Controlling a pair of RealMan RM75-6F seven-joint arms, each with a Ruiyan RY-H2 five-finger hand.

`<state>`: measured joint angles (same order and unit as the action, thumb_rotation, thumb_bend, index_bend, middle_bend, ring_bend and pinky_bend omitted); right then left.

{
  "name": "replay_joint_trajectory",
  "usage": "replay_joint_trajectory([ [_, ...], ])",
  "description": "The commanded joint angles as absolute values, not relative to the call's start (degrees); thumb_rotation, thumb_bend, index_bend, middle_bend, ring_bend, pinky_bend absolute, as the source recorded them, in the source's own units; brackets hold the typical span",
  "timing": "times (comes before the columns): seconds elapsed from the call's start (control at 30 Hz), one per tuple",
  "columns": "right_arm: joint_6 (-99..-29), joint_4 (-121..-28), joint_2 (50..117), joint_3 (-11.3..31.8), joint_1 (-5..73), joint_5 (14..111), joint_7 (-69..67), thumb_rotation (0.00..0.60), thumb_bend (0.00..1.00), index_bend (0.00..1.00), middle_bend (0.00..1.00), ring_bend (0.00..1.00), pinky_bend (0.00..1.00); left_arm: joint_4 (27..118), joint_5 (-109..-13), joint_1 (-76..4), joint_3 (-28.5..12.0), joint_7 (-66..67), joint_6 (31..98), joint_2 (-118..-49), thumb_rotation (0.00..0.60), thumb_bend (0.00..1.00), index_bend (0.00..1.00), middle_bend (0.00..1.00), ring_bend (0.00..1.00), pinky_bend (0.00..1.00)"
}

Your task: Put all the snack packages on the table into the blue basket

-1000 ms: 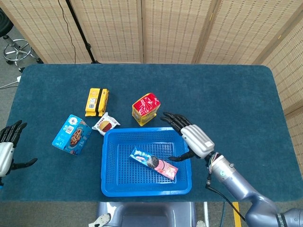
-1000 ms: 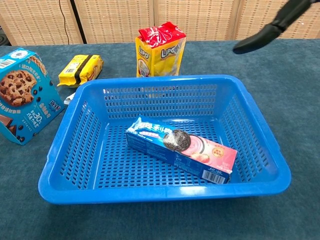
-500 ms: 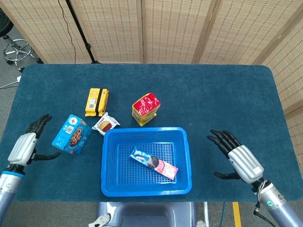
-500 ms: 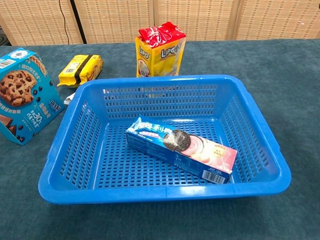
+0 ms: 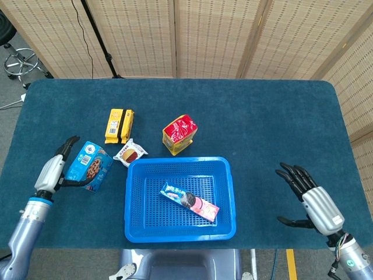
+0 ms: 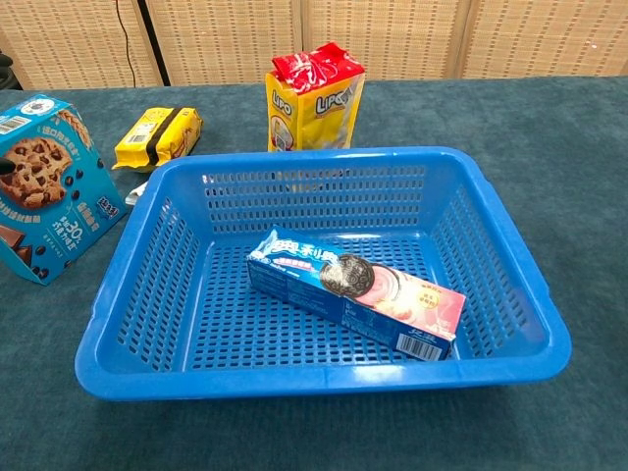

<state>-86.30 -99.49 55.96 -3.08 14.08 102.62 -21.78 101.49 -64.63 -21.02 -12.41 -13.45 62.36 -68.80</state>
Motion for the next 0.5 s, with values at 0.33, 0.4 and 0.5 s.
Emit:
replay_joint_trajectory([
  [0.33,-89.50,-96.92,56.07,-3.59,12.37,103.69,-27.49,0.600,0.00,0.00,0.00,0.00,0.04,97.64,-55.77,-22.70,-14.17,-8.11,63.74,-74.88,0.600,0.29,0.45,0.42,0.49,0.66],
  [0.4,-89.65,-96.73,56.01,-3.46,12.41,103.55,-28.49,0.600,0.00,0.00,0.00,0.00,0.04,97.30,-55.95,-22.52,-14.41,-8.38,64.55,-75.65,0.600,0.34,0.58,0.51,0.56,0.70],
  [0.5,-89.67,-96.52,56.01,-3.43,12.43,103.62,-29.22,0.600,0.00,0.00,0.00,0.00,0.04,97.28,-56.95,-21.96,-14.78,-9.38,65.79,-75.95,0.600,0.39,0.67,0.58,0.60,0.72],
])
